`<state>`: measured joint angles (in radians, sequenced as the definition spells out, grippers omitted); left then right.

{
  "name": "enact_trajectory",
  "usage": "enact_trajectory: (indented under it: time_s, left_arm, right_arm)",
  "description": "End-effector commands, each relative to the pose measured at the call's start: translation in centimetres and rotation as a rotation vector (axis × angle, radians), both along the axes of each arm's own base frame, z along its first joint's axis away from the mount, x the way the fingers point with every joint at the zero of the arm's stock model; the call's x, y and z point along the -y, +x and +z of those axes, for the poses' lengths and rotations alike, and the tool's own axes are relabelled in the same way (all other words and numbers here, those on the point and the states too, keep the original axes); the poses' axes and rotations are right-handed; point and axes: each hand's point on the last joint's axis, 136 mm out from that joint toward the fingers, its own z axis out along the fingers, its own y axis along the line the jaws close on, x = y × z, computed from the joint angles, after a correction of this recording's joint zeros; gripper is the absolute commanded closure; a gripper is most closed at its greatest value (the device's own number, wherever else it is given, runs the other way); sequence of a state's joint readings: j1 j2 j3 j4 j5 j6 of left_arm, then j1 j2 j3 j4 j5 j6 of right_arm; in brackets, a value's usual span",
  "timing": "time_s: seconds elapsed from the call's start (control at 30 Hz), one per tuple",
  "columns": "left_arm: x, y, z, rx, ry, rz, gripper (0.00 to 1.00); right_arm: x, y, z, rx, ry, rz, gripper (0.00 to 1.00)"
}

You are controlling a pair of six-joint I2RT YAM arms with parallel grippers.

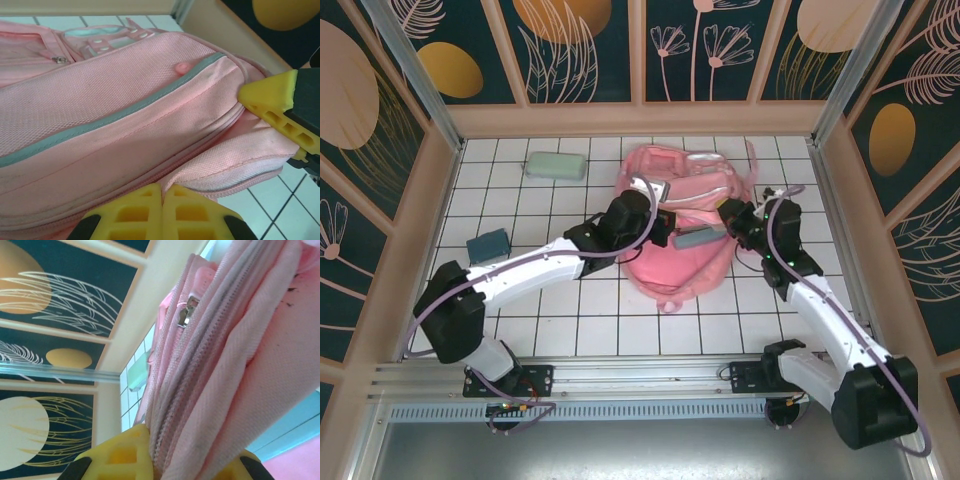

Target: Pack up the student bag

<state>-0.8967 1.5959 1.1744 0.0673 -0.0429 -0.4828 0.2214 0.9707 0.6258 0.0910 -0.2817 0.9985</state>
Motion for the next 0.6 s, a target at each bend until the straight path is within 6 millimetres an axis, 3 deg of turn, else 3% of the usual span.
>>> enact_trajectory:
  time_s: [0.0, 0.1, 0.2, 0.23, 0.47, 0.57]
  left_arm:
    - [-2.5, 4.2, 1.1, 0.056, 0.013, 0.171, 1.0]
    - [-2.6, 4.2, 0.7, 0.041, 0.022, 0.173, 1.0]
    - [-3.4, 4.1, 0.4, 0.031, 0.046, 0.201, 1.0]
    - [-3.9, 4.1, 0.4, 0.029, 0.058, 0.219, 0.96]
    - [-6.2, 4.4, 2.0, 0.033, 0.122, 0.319, 0.27]
    - [-8.0, 5.0, 3.4, 0.053, 0.131, 0.401, 0.15]
  right_arm:
    - [3.5, 0.0, -1.5, 0.006, -0.133, -0.069, 1.0]
    - [4.1, 0.1, -1.9, 0.0, -0.13, -0.073, 1.0]
    - [3.9, 0.3, -1.2, 0.035, -0.114, -0.057, 1.0]
    - [3.8, 0.4, -0.8, 0.049, -0.11, -0.047, 1.0]
    - [2.3, 0.4, 1.1, 0.115, -0.05, 0.025, 1.0]
    - [1.9, 0.4, 2.0, 0.142, -0.019, 0.04, 1.0]
